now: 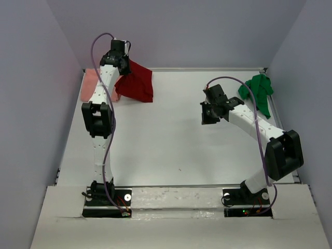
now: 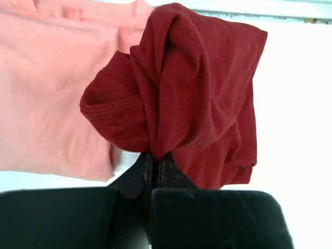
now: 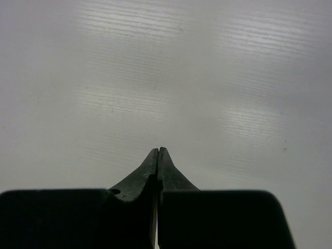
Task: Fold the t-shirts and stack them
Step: Neatly place the folded tshirt to the corner
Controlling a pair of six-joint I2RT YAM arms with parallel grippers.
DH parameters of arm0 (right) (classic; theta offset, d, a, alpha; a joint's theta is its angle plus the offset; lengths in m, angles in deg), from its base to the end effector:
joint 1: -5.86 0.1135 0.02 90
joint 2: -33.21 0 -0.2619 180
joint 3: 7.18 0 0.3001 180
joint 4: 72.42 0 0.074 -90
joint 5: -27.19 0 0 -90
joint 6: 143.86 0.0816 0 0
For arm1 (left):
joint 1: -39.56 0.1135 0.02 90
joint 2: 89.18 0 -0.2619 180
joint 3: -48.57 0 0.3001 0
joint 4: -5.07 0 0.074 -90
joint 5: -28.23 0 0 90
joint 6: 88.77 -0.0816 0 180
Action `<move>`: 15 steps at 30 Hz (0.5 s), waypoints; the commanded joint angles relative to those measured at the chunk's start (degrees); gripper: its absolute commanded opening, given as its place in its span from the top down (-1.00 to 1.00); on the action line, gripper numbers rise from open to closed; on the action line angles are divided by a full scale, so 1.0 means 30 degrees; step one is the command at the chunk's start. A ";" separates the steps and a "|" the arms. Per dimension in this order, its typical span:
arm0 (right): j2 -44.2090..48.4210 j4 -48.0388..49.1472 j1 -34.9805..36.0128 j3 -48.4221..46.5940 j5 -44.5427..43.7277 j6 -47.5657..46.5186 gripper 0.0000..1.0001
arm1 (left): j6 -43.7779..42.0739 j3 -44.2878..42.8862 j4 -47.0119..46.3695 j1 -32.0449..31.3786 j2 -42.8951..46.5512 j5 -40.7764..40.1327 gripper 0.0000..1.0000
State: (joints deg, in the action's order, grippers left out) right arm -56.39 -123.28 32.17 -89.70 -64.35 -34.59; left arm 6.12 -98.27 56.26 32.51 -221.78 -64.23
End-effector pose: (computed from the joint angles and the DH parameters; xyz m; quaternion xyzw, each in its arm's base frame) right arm 0.3582 0.1747 0.2066 -0.0553 0.9594 0.0950 0.2596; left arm 0.6082 -0.0717 0.2866 0.0073 0.8946 -0.0273 0.4461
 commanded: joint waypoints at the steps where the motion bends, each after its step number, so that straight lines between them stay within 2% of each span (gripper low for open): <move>1: 0.0336 0.0718 0.0079 0.0398 0.0338 -0.0065 1.00 | -0.1042 -0.1975 -0.1004 0.0445 0.0167 -0.0498 1.00; 4: 0.0629 0.0689 0.0284 0.0515 0.0338 0.0023 1.00 | -0.1305 -0.2506 -0.1440 0.0679 -0.0157 -0.0527 1.00; 7: 0.0630 0.0543 0.0693 0.0662 0.0338 0.0082 1.00 | -0.1511 -0.1804 -0.2609 0.1000 0.0077 -0.0819 1.00; 10: 0.0484 0.0396 0.0695 0.0604 0.0367 0.0053 1.00 | -0.1307 -0.1745 -0.3167 0.1469 0.0165 -0.0005 1.00; 15: 0.0278 0.0220 0.0695 0.0516 -0.0159 -0.0123 1.00 | -0.2301 -0.2328 -0.3289 0.1792 -0.0009 -0.0410 1.00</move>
State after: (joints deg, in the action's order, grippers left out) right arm -56.39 -122.98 33.81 -87.62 -63.78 -34.59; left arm 2.21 -102.71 51.10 36.90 -223.07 -64.89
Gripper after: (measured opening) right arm 0.009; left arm 0.044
